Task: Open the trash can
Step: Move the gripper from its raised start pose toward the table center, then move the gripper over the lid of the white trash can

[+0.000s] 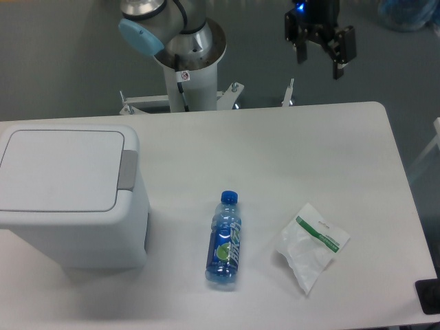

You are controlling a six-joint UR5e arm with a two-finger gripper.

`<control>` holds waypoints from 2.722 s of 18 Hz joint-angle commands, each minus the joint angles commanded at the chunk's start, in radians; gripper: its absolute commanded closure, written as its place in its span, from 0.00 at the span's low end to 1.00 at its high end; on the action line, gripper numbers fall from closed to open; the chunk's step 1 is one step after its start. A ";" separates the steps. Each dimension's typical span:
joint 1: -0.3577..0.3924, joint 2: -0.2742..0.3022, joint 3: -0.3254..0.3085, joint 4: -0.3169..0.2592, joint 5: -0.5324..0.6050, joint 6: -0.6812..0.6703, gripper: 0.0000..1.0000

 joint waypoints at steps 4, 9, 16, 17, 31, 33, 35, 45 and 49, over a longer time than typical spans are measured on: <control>-0.064 -0.002 -0.005 0.000 -0.021 -0.156 0.00; -0.169 -0.021 0.012 0.003 -0.054 -0.415 0.00; -0.299 -0.061 0.012 0.074 -0.054 -0.679 0.00; -0.307 -0.063 0.012 0.074 -0.054 -0.712 0.00; -0.465 -0.163 0.090 0.195 -0.086 -1.333 0.00; -0.471 -0.176 0.113 0.195 -0.121 -1.406 0.00; -0.471 -0.187 0.136 0.195 -0.161 -1.472 0.00; -0.520 -0.267 0.228 0.195 -0.229 -1.597 0.00; -0.541 -0.294 0.241 0.195 -0.227 -1.614 0.00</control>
